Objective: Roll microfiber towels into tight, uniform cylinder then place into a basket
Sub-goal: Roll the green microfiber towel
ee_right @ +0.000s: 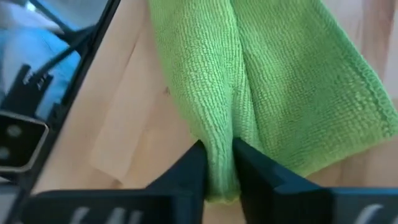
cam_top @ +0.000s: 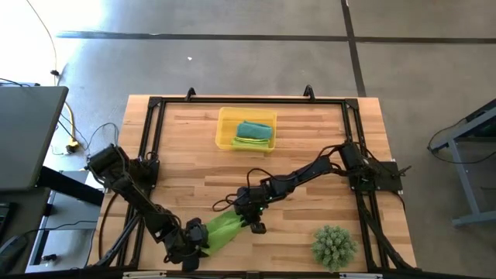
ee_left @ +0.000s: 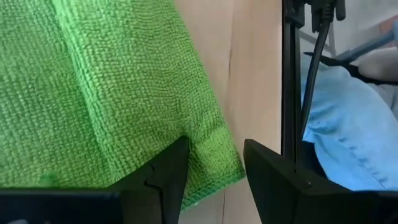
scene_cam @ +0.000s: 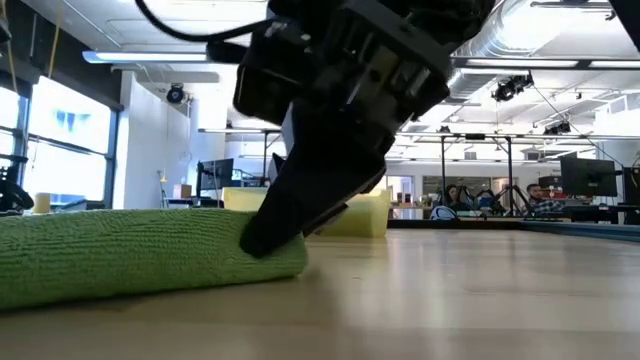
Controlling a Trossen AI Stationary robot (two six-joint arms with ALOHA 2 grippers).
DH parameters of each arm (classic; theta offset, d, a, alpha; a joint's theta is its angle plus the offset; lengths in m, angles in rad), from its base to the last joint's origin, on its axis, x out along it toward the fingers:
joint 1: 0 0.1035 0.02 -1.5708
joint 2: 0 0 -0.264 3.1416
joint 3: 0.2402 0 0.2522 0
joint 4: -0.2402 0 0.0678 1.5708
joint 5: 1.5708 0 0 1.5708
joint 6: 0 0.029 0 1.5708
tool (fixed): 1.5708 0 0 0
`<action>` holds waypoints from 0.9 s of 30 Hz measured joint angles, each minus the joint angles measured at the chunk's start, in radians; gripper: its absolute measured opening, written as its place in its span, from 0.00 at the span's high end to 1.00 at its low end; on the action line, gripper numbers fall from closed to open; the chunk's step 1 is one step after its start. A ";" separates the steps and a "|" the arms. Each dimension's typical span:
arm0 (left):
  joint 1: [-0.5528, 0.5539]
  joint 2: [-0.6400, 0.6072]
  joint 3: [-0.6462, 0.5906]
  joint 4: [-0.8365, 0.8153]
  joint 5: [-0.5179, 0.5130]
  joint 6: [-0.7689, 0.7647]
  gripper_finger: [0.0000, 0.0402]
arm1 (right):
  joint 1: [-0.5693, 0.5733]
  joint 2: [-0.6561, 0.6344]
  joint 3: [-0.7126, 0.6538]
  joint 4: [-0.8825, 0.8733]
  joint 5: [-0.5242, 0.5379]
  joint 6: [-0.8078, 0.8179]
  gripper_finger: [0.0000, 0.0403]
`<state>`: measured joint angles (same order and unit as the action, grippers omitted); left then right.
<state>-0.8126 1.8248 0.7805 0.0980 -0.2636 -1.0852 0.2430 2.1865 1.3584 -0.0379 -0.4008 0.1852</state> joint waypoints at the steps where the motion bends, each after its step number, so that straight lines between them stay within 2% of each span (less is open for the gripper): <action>1: -0.001 0.000 0.000 -0.001 0.000 -0.005 0.62 | 0.000 -0.009 0.000 -0.003 0.005 -0.027 0.82; 5: -0.004 -0.013 -0.003 -0.002 -0.006 -0.010 0.62 | -0.004 -0.065 -0.003 -0.056 0.015 -0.173 0.68; 8: -0.005 -0.015 -0.005 -0.001 -0.006 -0.012 0.62 | -0.002 -0.127 -0.003 -0.113 0.016 -0.298 0.63; 11: -0.005 -0.015 -0.005 -0.004 -0.006 -0.012 0.62 | 0.033 -0.180 -0.002 -0.143 0.068 -0.421 0.62; 15: 0.005 -0.015 -0.006 -0.003 -0.004 -0.013 0.62 | 0.116 -0.196 -0.002 -0.098 0.233 -0.596 0.62; 19: 0.006 -0.016 -0.006 -0.001 -0.003 -0.015 0.62 | 0.172 -0.144 -0.001 -0.007 0.375 -0.640 0.62; 27: 0.007 -0.016 -0.007 0.001 -0.005 -0.018 0.62 | 0.190 -0.058 0.000 0.063 0.433 -0.704 0.62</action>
<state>-0.8055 1.8091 0.7738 0.0993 -0.2687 -1.1032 0.4328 2.1288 1.3582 0.0247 0.0320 -0.5189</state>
